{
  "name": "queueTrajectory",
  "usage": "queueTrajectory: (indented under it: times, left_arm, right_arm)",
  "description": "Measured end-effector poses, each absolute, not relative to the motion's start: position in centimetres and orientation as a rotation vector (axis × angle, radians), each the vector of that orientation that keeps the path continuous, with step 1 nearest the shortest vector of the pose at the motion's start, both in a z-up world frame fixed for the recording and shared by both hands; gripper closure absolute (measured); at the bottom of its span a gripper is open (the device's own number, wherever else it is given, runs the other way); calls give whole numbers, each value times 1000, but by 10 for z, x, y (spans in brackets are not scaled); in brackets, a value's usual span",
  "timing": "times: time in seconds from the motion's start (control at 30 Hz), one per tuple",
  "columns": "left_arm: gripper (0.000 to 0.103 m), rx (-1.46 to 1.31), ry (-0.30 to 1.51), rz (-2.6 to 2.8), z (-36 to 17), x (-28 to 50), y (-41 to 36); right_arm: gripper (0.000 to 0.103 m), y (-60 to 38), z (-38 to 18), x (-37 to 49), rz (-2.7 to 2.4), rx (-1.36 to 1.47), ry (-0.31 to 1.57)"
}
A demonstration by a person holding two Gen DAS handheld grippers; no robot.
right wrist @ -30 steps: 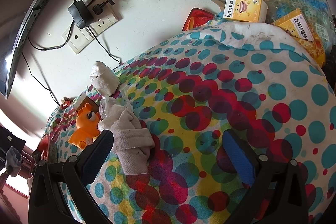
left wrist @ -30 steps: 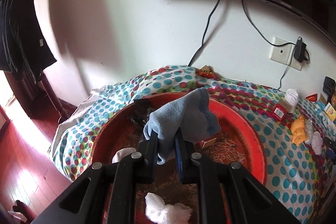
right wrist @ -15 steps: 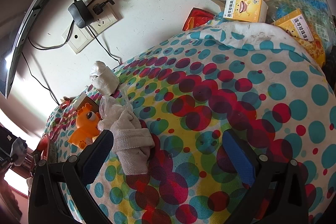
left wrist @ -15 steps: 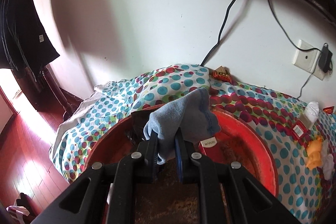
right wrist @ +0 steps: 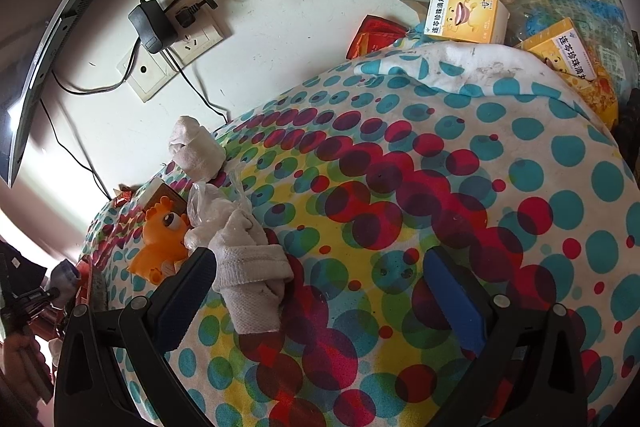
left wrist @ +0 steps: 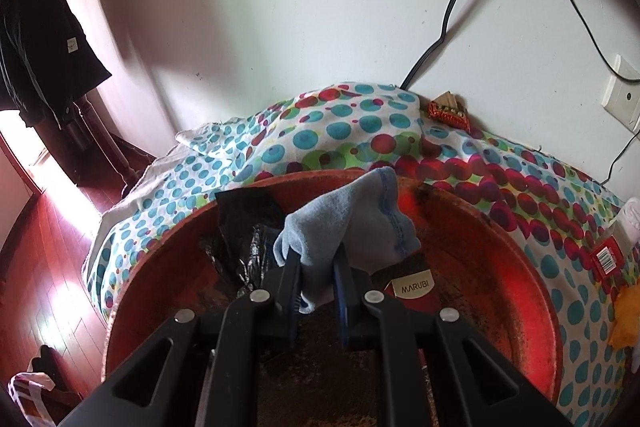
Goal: Organize objects
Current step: 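Lower the cloth into the red tray and open the left gripper, then grasp the white sock with the right gripper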
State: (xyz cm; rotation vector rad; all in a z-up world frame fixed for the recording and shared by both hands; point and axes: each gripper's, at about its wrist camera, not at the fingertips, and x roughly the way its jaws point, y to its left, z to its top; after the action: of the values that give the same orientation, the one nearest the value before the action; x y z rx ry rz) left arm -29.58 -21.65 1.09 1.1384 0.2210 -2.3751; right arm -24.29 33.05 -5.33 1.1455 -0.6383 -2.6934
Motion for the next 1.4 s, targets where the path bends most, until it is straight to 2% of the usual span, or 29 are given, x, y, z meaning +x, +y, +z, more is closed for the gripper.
queueTrajectory:
  times: [0.37,0.53,0.7,0.87,0.97,1.17,1.27,1.4]
  left_arm:
    - [89,1184,215,-2363,-3,-301,-213]
    - [82,1213,230,-2354,-8,-304,-214]
    - [59,1162,220,-2384,2,-298,-211]
    - [59,1052,239,-2455,32,-283,-210]
    - [59,927,226,-2539,65,-259,-198]
    - [59,712,75,-2793,118,-160,-134]
    - [41,680,38,-2876,111,-107,-100]
    - [41,715,80,-2935,75,-47,-69]
  right_arm:
    - [0,329,-53,-243,-2697,1149,-634]
    - [0,329,-52,-243,-2698,1150,-633]
    - [0,329,-52,-243,-2698,1150,-633]
    - [0,329,-52,-243,-2698,1150,-633]
    - [0,329,-52,-243,-2698,1150,-632]
    - [0,330,-52,-242,-2697,1149,-635]
    - [0,330,-52,-242,-2698,1150,-634]
    - [0,328,-52,-243,-2694,1154,-624]
